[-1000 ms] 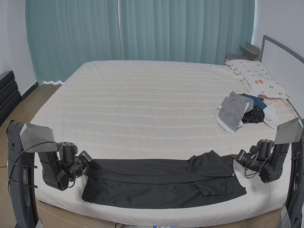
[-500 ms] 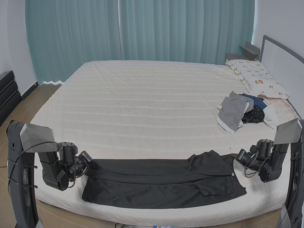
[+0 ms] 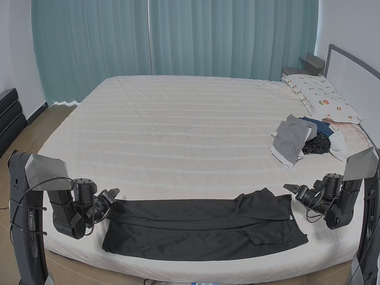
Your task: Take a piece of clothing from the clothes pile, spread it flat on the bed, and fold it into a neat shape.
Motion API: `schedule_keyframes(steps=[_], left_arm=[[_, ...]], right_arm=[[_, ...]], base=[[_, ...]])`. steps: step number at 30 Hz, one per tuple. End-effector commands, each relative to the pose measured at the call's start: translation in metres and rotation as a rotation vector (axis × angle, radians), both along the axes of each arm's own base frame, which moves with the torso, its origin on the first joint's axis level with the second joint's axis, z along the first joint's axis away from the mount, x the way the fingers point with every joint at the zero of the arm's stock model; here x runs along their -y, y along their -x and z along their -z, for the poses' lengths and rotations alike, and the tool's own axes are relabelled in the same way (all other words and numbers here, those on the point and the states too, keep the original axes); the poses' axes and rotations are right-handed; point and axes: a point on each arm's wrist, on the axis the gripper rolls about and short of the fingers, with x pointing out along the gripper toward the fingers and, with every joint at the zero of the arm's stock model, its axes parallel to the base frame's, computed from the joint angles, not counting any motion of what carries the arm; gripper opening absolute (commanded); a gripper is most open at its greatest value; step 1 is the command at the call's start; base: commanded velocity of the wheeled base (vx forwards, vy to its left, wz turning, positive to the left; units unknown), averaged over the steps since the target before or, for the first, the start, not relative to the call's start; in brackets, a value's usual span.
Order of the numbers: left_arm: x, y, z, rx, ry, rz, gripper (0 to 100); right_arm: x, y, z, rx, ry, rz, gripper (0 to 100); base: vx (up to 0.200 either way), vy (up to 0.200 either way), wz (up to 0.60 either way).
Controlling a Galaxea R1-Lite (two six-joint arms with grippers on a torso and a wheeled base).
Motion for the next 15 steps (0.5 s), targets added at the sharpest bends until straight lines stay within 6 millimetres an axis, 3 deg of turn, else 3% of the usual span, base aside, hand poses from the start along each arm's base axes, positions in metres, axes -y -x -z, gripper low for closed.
schedule_keyframes(steps=[1, 3, 8, 15], left_arm=[[0.0, -0.001, 0.0, 0.003, 0.002, -0.002, 100], [-0.001, -0.002, -0.001, 0.007, 0.004, -0.005, 100], [-0.005, -0.003, -0.001, 0.012, 0.002, -0.022, 100], [-0.006, -0.003, -0.002, 0.015, 0.014, -0.044, 100]], right_arm=[[-0.007, 0.009, -0.02, 0.055, 0.004, -0.022, 100], [-0.018, 0.015, -0.029, 0.094, 0.012, -0.06, 100], [-0.035, 0.018, -0.03, 0.089, 0.02, -0.116, 100], [-0.04, 0.017, -0.009, 0.051, 0.065, -0.158, 100]], base=[[0.0, 0.0, 0.0], [0.0, 0.0, 0.0], [0.0, 0.0, 0.0], [0.0, 0.0, 0.0]])
